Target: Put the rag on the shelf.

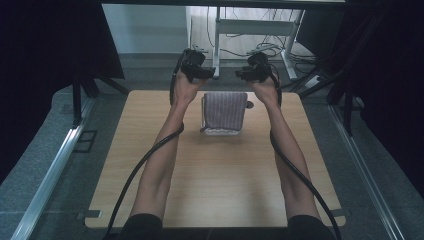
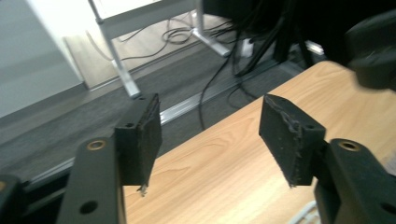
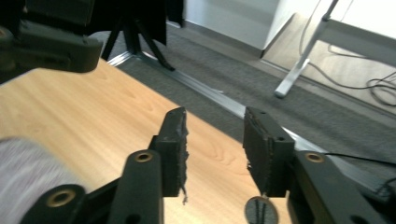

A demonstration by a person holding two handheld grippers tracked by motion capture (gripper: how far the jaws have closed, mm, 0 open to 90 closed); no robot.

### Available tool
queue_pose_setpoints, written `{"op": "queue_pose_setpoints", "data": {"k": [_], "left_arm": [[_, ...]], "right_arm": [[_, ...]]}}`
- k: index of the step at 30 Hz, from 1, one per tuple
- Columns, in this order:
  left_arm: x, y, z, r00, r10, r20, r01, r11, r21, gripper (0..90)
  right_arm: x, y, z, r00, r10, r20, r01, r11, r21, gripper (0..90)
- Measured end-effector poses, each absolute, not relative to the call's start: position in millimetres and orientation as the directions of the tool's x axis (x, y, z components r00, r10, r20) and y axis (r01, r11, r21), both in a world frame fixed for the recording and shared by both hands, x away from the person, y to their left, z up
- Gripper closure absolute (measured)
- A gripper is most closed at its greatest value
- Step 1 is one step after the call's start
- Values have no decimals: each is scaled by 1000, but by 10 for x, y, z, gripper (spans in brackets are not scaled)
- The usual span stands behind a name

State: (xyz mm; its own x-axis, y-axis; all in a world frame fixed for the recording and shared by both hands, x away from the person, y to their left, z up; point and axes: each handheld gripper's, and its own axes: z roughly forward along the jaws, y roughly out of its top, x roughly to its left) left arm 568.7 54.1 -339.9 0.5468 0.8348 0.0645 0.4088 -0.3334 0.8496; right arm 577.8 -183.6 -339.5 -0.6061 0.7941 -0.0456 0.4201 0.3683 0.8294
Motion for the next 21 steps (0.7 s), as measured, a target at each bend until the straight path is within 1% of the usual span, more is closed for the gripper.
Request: {"op": "queue_pose_setpoints", "data": {"k": [1, 2, 4, 6, 7, 8, 11, 13, 19, 21], "left_arm": [[5663, 537, -3392, 555, 830, 55, 411, -330, 850, 351], [5634, 533, -3386, 563, 824, 57, 405, -336, 850, 327], [5554, 512, -3380, 587, 807, 70, 392, -359, 847, 306], [5532, 506, -3383, 595, 800, 77, 389, -370, 844, 286], [5514, 494, -3391, 601, 796, 79, 388, -376, 841, 286], [5484, 471, -3405, 610, 788, 84, 390, -391, 834, 267], [5453, 450, -3418, 617, 783, 82, 388, -392, 834, 236], [5411, 440, -3432, 627, 775, 82, 386, -401, 831, 219], [5336, 461, -3450, 654, 754, 58, 382, -396, 835, 194], [5315, 471, -3464, 659, 750, 53, 383, -397, 834, 185]], "right_arm": [[5766, -1844, -3408, -614, 788, -34, 425, 367, 827, 553], [5733, -1854, -3432, -621, 784, -17, 432, 361, 827, 512], [5698, -1862, -3458, -635, 773, 13, 441, 348, 827, 480], [5657, -1863, -3484, -638, 770, 14, 437, 347, 830, 450], [5657, -1863, -3484, -638, 770, 14, 437, 347, 830, 450], [5631, -1861, -3518, -643, 765, 33, 446, 339, 828, 417], [5603, -1862, -3543, -641, 767, 30, 444, 339, 829, 398], [5567, -1884, -3565, -646, 762, 48, 442, 322, 837, 362], [5481, -1933, -3583, -658, 749, 72, 439, 305, 845, 317], [5444, -1945, -3593, -662, 746, 65, 430, 309, 848, 302]]}}
